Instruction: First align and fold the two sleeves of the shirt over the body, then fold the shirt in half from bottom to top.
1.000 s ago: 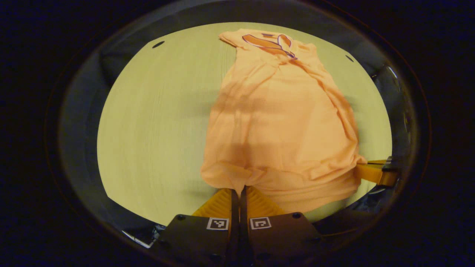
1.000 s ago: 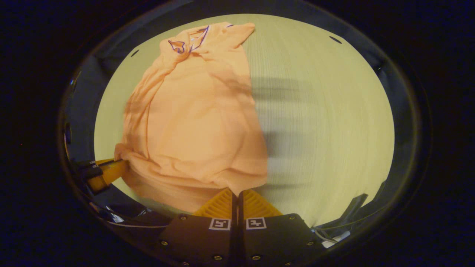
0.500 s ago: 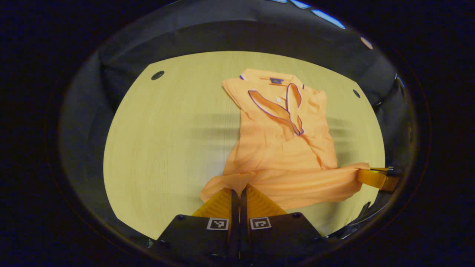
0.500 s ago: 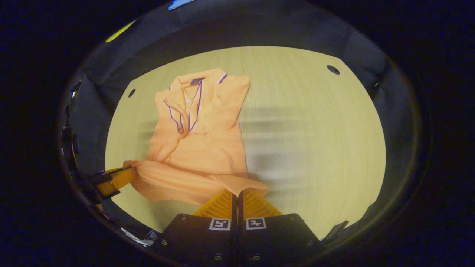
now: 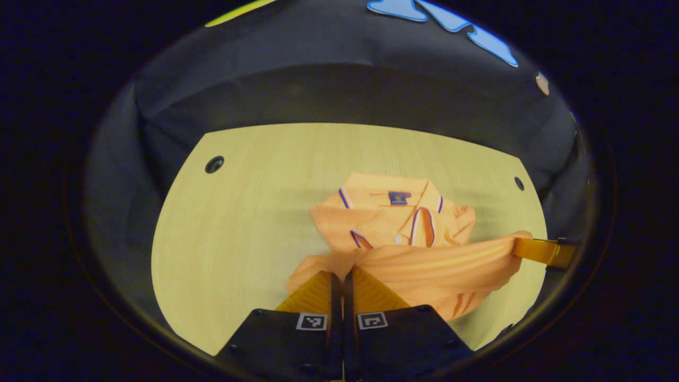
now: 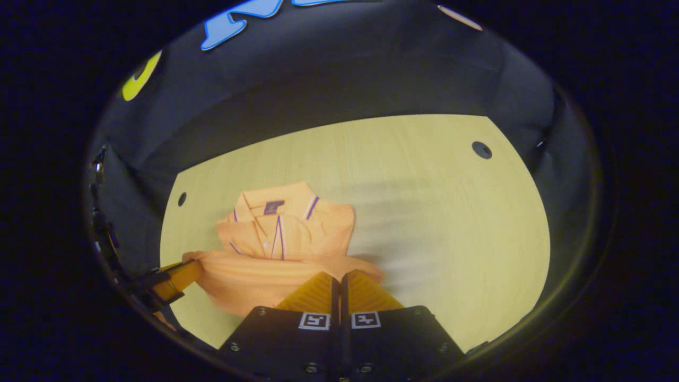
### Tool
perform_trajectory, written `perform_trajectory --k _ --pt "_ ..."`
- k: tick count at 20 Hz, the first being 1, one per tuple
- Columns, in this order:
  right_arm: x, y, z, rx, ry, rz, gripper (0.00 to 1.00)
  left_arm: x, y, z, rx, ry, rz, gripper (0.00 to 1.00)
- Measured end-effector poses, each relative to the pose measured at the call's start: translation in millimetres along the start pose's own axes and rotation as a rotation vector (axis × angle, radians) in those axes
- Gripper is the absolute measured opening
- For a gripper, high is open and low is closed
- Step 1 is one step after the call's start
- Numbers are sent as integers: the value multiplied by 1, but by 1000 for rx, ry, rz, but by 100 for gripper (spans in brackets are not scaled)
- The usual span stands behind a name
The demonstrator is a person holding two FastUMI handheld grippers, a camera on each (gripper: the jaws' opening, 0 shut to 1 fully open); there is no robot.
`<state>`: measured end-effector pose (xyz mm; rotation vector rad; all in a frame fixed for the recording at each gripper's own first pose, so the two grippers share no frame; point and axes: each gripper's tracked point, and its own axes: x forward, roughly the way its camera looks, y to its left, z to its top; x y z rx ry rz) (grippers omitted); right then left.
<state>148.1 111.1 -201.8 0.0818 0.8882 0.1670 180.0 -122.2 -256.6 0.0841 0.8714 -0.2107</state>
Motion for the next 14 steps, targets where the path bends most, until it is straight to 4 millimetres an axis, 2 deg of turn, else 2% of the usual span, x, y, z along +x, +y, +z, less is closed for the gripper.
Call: perform_trajectory --k 2,4,5,6,7,9,10,12,13,14 --pt "15 1 24 22 -51 5 1 11 -3 28 6 -56 2 10" --pt "32 4 48 11 -118 6 1 23 -7 55 0 -111 -2 7" --pt "38 5 62 6 -154 11 1 29 -8 65 -3 -134 1 6" --pt "35 6 73 5 -191 21 1 36 -7 74 1 -158 2 10" --pt "38 9 86 6 -229 32 1 43 -6 82 12 -179 9 6" --pt "50 15 108 10 -307 50 0 53 -3 94 30 -223 11 6" --pt "56 18 119 10 -353 61 0 58 0 100 31 -261 13 10" --pt "65 18 126 -2 -409 69 0 65 4 110 30 -316 21 10" --pt "65 18 126 -11 -428 71 0 69 7 116 31 -330 25 6" --pt "67 17 124 -22 -436 70 0 74 11 120 30 -339 30 10"
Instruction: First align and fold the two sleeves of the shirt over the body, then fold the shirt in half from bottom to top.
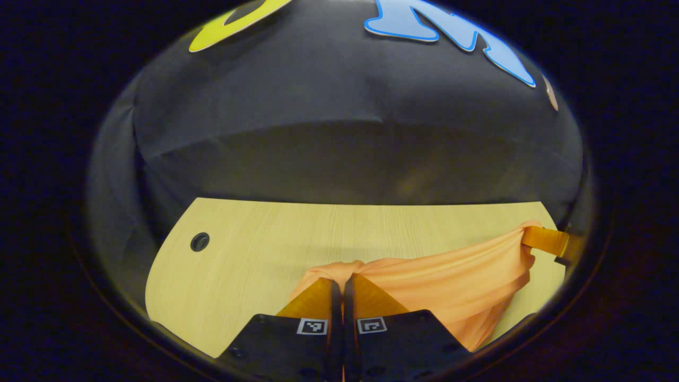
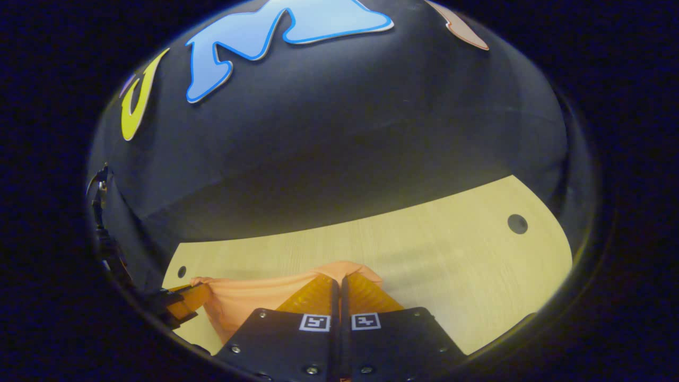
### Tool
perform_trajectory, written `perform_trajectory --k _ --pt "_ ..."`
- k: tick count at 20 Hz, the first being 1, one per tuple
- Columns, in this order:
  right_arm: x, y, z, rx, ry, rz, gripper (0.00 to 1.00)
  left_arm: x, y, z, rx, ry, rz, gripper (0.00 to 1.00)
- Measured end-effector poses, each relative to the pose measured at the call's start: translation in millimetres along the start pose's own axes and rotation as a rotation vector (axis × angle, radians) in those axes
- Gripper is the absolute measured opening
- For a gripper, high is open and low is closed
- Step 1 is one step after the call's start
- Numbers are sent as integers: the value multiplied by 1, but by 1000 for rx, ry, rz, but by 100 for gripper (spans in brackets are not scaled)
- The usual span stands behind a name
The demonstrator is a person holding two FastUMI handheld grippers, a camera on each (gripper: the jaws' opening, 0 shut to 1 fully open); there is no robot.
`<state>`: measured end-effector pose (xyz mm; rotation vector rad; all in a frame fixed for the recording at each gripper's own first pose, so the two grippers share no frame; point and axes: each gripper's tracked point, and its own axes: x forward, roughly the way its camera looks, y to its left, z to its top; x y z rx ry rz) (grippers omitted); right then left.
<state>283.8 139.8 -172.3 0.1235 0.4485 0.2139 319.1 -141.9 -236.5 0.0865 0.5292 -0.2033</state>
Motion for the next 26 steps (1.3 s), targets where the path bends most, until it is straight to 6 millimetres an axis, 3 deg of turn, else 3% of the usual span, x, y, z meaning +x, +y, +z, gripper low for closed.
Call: perform_trajectory --k 1,7,8,10,11,13,14,16,17,18,19,20,22,26 --pt "0 0 -1 -6 -1 2 0 7 -5 -3 -2 -4 5 6" --pt "25 1 -16 -12 21 -9 1 30 0 -22 -54 14 10 8" --pt "22 1 -16 -21 19 -14 1 30 0 -20 -74 6 -6 16" --pt "26 3 -21 -13 32 1 6 30 10 -20 -52 8 27 43" --pt "22 3 -26 -2 43 9 19 26 13 -19 -40 17 34 52" --pt "20 1 -21 7 42 -4 71 17 7 -19 -48 32 26 74" --pt "19 0 -16 10 31 -8 71 13 6 -20 -57 36 25 83" --pt "13 0 -7 8 13 -23 76 13 17 -22 -67 34 29 84" --pt "5 0 -4 8 6 -23 76 6 18 -19 -69 30 34 84" --pt "-2 1 -1 7 0 -25 76 1 19 -17 -73 29 33 92" --pt "-10 1 2 4 -5 -27 70 -7 19 -13 -77 27 31 94" --pt "-19 2 5 2 -10 -29 76 -15 19 -10 -76 24 29 95" --pt "-42 7 9 4 -21 -27 76 -35 24 -5 -52 14 36 94" --pt "-96 19 11 13 -23 -20 76 -106 20 8 -65 0 21 96"
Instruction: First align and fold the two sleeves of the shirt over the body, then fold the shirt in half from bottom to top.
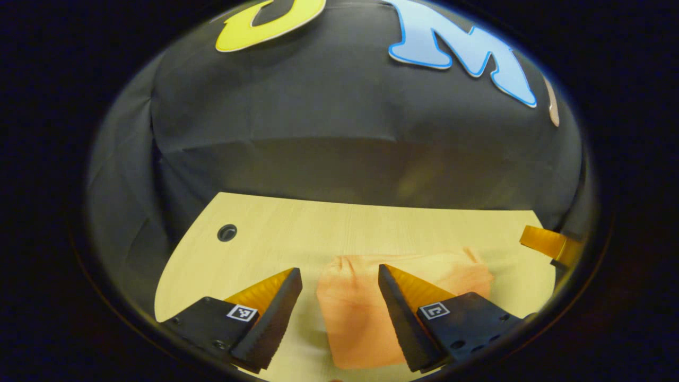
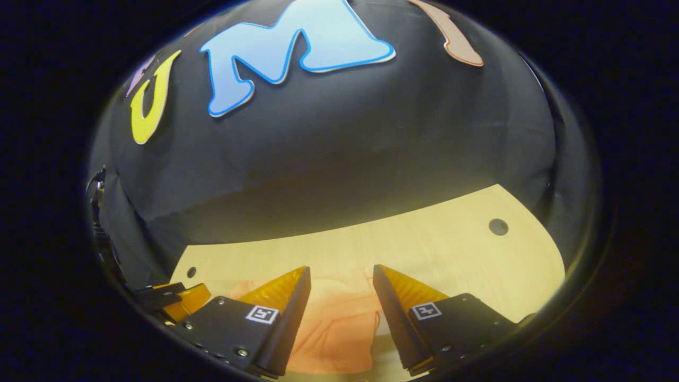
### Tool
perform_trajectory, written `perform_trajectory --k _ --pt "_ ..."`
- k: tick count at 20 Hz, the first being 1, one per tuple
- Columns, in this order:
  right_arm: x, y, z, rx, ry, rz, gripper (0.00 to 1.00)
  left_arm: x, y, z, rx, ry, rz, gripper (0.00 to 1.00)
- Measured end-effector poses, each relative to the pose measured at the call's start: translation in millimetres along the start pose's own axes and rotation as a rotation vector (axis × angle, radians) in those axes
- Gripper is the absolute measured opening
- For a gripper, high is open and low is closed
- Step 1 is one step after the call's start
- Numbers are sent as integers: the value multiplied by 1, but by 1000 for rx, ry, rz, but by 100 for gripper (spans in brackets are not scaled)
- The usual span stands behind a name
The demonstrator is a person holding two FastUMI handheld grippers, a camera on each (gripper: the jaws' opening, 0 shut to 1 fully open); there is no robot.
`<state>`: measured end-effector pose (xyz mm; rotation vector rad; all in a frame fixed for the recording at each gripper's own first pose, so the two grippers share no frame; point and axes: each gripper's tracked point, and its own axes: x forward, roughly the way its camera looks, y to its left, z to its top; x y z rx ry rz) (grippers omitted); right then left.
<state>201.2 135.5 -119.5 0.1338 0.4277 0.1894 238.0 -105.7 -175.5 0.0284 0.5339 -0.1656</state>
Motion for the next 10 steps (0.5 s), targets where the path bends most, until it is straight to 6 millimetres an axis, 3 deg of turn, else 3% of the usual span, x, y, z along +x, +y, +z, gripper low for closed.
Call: perform_trajectory --k 6,10 --pt "-101 12 -6 -2 2 8 76 -117 -5 4 5 -43 -13 95" --pt "-169 22 -11 -1 -36 30 76 -195 2 -14 4 -78 -14 95"
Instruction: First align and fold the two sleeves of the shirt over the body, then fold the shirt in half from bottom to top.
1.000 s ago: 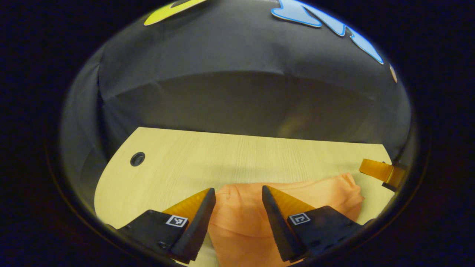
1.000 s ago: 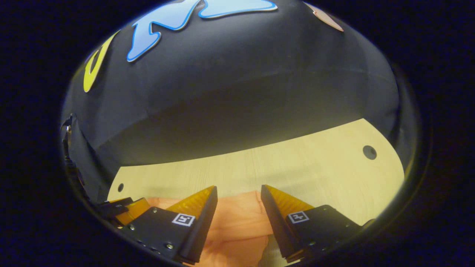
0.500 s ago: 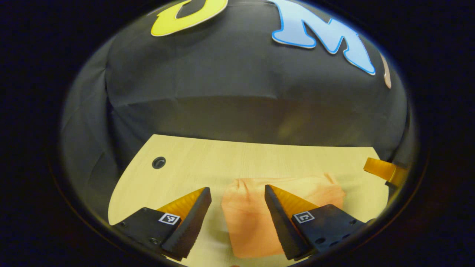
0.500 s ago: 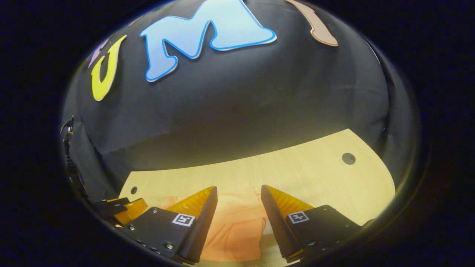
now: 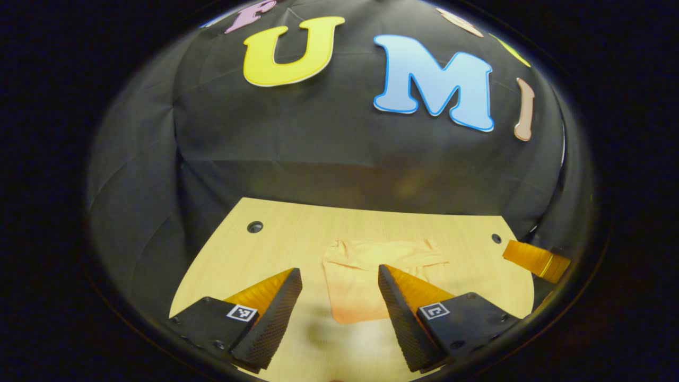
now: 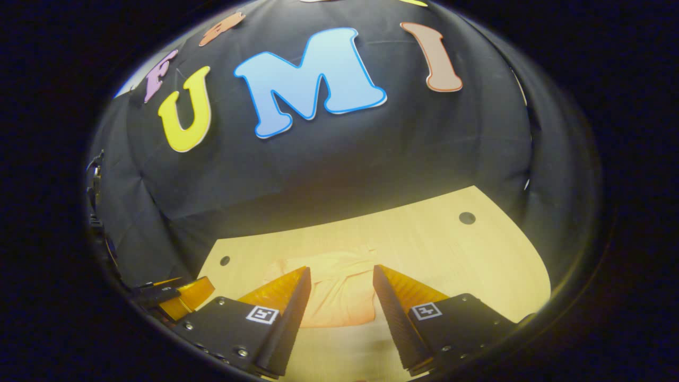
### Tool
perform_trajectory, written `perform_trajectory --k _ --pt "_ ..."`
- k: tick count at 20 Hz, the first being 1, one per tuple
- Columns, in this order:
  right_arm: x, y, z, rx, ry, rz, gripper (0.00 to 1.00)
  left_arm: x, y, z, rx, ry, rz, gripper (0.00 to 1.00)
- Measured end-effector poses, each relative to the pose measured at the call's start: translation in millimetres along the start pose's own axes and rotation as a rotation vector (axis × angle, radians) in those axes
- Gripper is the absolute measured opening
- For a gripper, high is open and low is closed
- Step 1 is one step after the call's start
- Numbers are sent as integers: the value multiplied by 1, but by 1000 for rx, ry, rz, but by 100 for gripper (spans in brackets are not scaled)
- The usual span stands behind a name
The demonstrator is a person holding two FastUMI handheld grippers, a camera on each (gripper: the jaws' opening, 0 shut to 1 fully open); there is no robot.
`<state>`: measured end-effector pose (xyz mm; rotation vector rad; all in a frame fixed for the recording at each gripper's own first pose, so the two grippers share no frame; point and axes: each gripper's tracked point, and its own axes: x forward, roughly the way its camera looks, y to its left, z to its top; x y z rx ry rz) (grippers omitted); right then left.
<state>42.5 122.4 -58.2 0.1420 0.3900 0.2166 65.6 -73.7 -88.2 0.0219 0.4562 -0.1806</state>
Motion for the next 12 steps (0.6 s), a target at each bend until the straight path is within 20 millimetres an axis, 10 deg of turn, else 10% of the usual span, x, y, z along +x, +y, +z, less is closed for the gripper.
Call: perform_trajectory --k 6,12 --pt "-82 2 -27 -29 -32 26 76 -94 16 -30 50 -48 27 95" --pt "-120 -2 -59 -17 -35 52 76 -138 25 -59 7 -71 -7 95"
